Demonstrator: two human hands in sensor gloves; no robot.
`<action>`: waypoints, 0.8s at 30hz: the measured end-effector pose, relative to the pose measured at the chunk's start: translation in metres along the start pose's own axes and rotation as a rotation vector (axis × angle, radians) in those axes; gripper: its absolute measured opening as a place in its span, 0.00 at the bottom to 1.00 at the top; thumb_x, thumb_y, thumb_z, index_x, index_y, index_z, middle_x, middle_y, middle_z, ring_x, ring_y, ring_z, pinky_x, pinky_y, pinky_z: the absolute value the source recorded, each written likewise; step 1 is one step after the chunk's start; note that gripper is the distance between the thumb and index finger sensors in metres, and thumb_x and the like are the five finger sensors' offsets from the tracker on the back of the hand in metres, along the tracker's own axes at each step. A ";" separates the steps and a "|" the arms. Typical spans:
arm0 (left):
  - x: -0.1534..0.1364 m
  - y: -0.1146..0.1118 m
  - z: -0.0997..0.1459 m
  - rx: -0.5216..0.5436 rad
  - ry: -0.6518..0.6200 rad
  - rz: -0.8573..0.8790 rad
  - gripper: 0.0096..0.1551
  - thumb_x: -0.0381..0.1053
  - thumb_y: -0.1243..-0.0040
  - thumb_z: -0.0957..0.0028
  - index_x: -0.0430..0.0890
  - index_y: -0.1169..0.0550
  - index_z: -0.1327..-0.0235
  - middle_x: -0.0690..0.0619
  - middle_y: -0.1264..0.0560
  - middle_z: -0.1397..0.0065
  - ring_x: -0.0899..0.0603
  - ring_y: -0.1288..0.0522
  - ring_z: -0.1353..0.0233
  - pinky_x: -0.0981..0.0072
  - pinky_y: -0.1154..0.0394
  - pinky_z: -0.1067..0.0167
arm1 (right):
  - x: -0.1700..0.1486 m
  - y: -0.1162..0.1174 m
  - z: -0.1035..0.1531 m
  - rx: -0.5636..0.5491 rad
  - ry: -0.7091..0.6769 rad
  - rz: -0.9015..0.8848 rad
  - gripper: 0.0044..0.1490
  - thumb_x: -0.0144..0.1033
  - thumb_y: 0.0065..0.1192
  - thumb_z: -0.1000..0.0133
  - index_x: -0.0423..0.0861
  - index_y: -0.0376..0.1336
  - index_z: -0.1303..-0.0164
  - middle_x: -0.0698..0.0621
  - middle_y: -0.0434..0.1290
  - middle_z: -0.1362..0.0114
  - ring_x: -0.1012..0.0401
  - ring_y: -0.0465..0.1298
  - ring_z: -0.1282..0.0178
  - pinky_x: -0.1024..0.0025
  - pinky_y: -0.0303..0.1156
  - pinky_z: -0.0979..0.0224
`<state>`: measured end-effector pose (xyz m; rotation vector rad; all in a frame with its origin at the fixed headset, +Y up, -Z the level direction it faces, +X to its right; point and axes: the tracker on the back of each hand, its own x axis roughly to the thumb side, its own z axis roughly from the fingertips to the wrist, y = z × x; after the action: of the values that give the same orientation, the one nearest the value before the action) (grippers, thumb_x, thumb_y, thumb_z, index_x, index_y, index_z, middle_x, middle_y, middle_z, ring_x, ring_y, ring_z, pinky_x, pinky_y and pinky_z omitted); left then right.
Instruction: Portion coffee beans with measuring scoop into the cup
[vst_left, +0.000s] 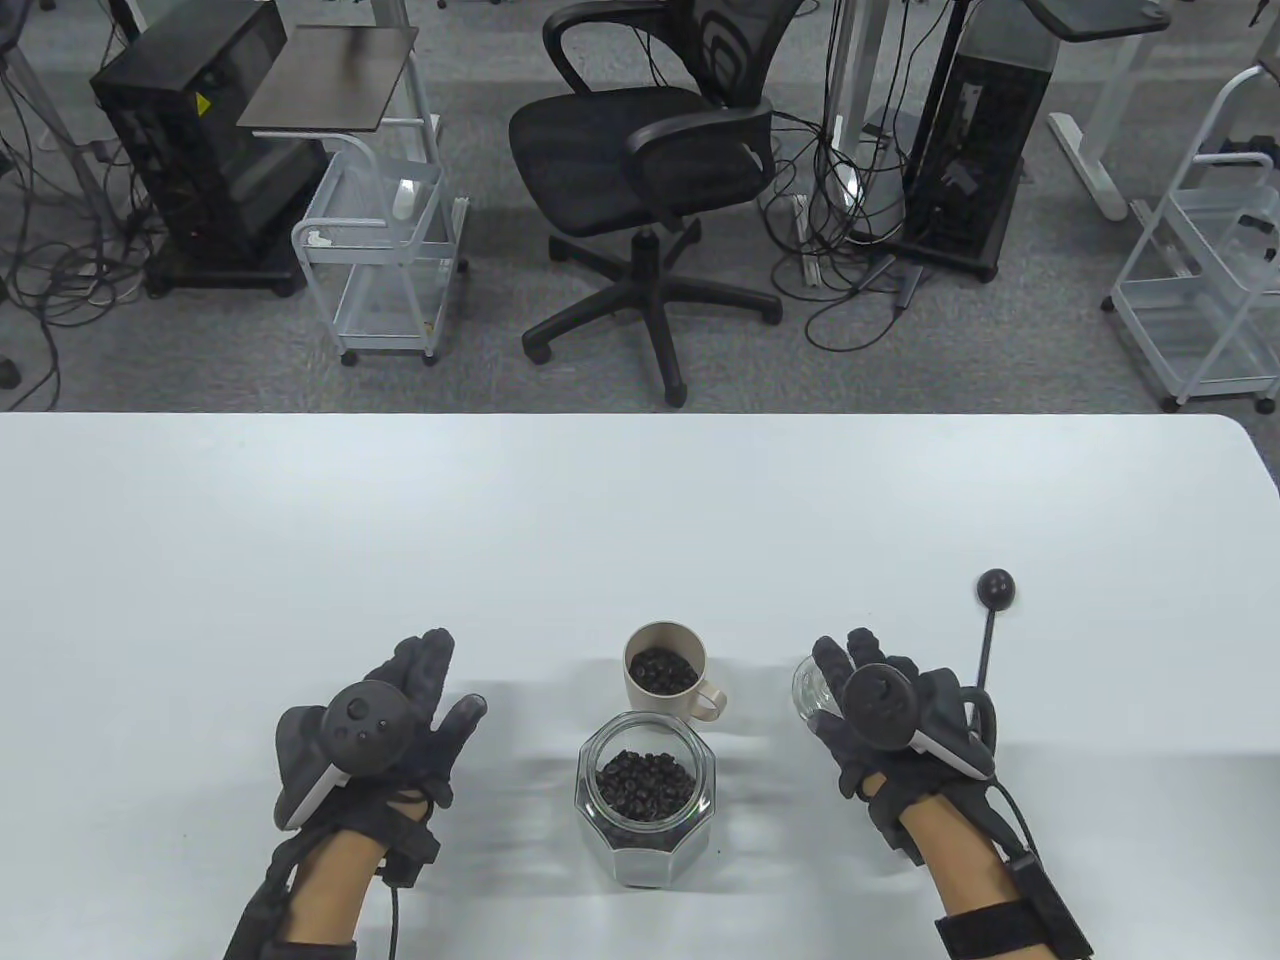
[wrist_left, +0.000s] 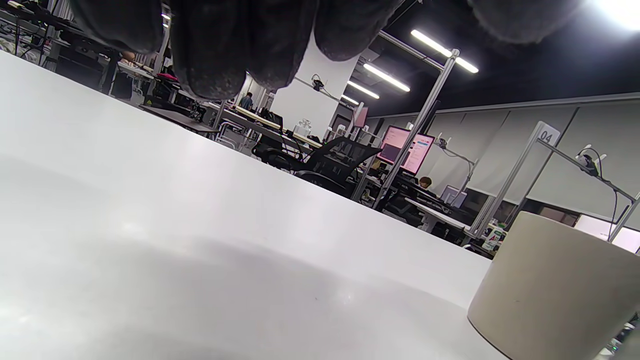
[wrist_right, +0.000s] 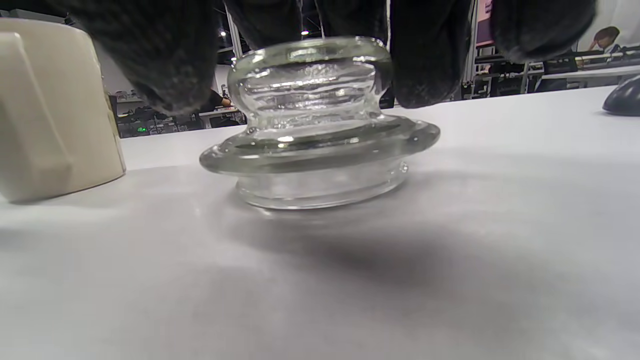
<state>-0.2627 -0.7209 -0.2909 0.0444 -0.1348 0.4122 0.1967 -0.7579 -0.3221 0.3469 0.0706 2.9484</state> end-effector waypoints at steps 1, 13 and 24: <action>0.000 0.000 0.000 0.001 -0.001 0.000 0.52 0.73 0.56 0.52 0.44 0.40 0.20 0.37 0.38 0.17 0.24 0.33 0.22 0.24 0.40 0.31 | 0.001 0.000 0.000 0.000 0.000 0.016 0.46 0.48 0.68 0.46 0.50 0.52 0.20 0.33 0.50 0.18 0.28 0.65 0.27 0.26 0.59 0.33; -0.001 0.000 0.000 0.003 -0.002 0.005 0.52 0.73 0.56 0.52 0.44 0.40 0.20 0.37 0.38 0.17 0.23 0.33 0.22 0.24 0.40 0.31 | 0.000 0.002 -0.006 -0.027 0.004 0.038 0.48 0.45 0.73 0.48 0.49 0.52 0.20 0.34 0.53 0.19 0.31 0.68 0.30 0.30 0.62 0.34; -0.002 0.000 0.000 0.001 0.001 0.010 0.52 0.73 0.56 0.52 0.44 0.41 0.20 0.37 0.38 0.17 0.23 0.33 0.22 0.24 0.40 0.31 | -0.005 0.001 -0.010 -0.081 0.015 -0.042 0.50 0.47 0.77 0.51 0.43 0.56 0.23 0.29 0.58 0.25 0.33 0.72 0.39 0.33 0.66 0.37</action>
<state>-0.2642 -0.7216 -0.2909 0.0443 -0.1335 0.4223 0.1987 -0.7601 -0.3324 0.3076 -0.0390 2.9026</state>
